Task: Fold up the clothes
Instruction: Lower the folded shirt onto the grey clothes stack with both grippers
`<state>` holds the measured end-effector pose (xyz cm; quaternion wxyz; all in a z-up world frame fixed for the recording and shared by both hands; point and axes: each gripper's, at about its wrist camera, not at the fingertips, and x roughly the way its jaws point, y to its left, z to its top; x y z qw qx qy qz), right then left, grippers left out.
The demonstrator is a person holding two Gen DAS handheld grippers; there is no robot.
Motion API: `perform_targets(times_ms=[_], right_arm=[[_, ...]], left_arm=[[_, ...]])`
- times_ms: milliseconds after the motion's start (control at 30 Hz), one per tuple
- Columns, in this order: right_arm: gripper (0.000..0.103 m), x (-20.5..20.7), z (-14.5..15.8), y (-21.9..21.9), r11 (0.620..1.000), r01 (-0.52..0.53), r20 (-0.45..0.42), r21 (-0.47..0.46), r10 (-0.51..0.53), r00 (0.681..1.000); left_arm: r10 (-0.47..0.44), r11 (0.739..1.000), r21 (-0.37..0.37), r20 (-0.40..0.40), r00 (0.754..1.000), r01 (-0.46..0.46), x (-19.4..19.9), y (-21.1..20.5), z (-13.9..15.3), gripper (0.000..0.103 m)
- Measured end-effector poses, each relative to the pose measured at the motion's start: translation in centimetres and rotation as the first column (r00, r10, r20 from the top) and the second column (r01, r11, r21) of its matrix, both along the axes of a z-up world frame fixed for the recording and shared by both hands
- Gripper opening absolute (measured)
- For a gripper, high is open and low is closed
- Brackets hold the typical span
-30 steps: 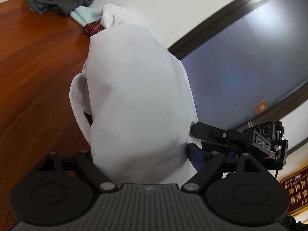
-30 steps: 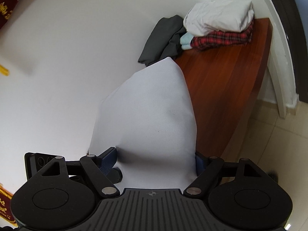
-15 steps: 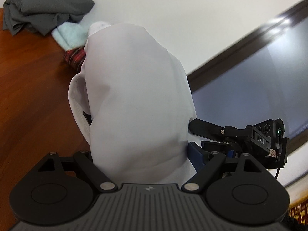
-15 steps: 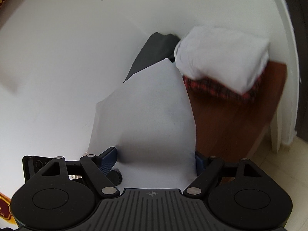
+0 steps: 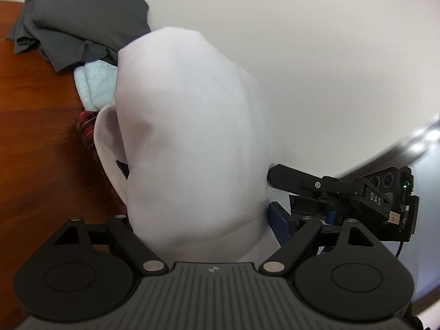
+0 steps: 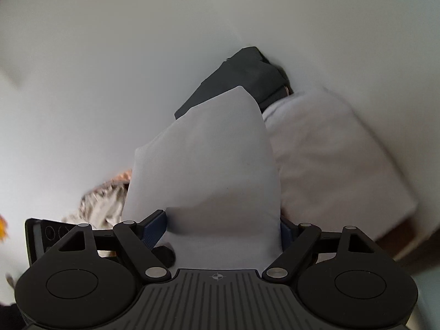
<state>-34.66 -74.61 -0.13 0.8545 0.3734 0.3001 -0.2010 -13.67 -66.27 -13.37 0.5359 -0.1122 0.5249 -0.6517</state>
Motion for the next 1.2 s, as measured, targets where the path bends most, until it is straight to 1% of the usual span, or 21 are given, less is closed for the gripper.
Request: perform_targets(times_ms=[200, 267, 400, 467, 700, 867, 933, 967, 1033, 1067, 1133, 1200], right_arm=[[0.087, 2.4, 1.2, -5.6, 0.987, -0.119, -0.084, -0.105, 0.110, 0.990], [0.087, 2.9, 1.4, -7.2, 0.981, -0.151, -0.108, -0.119, 0.139, 0.984], [0.087, 4.3, 1.4, -9.4, 0.969, -0.198, -0.163, -0.145, 0.174, 0.971], [0.090, 4.8, 1.4, -9.9, 0.963, -0.213, -0.184, -0.164, 0.182, 0.966], [0.092, 5.9, 0.1, -10.0, 0.940, -0.242, -0.294, -0.242, 0.166, 0.941], [0.093, 6.3, -0.9, -9.8, 0.933, -0.240, -0.327, -0.269, 0.146, 0.934], [0.093, 6.2, -0.9, -9.6, 0.927, -0.237, -0.329, -0.289, 0.136, 0.934], [0.093, 6.0, -0.7, -9.4, 0.923, -0.237, -0.330, -0.304, 0.131, 0.935], [0.093, 5.6, -0.4, -8.7, 0.901, -0.253, -0.342, -0.352, 0.128, 0.931], [0.093, 5.4, -0.3, -8.3, 0.888, -0.263, -0.349, -0.378, 0.127, 0.929], [0.094, 4.9, 0.1, -7.4, 0.860, -0.281, -0.358, -0.426, 0.125, 0.925], [0.096, 4.1, 0.5, -6.3, 0.833, -0.292, -0.362, -0.471, 0.119, 0.924]], left_arm=[[0.105, 0.993, -0.049, -0.072, 0.992, -0.108, -0.8, -5.2, -1.0, 0.089], [0.124, 0.990, -0.052, -0.101, 0.987, -0.130, -0.8, -6.7, -1.7, 0.089], [0.172, 0.983, -0.043, -0.160, 0.972, -0.181, -1.0, -8.4, -2.7, 0.089], [0.183, 0.980, -0.037, -0.199, 0.963, -0.194, -1.1, -8.8, -3.4, 0.090], [0.205, 0.977, -0.002, -0.303, 0.931, -0.215, -1.1, -10.9, -6.4, 0.091], [0.201, 0.977, -0.015, -0.285, 0.937, -0.214, -0.7, -11.6, -7.4, 0.091], [0.200, 0.976, -0.025, -0.289, 0.936, -0.216, -0.6, -11.5, -7.5, 0.091], [0.204, 0.975, -0.026, -0.302, 0.931, -0.222, -0.4, -11.5, -7.6, 0.091], [0.220, 0.971, -0.016, -0.336, 0.916, -0.239, -0.1, -11.2, -8.1, 0.091], [0.229, 0.969, -0.010, -0.341, 0.912, -0.247, 0.1, -11.2, -8.3, 0.091], [0.244, 0.966, -0.001, -0.336, 0.910, -0.260, 0.2, -10.9, -8.2, 0.090], [0.242, 0.966, -0.004, -0.326, 0.914, -0.257, 0.1, -10.8, -7.9, 0.090]])
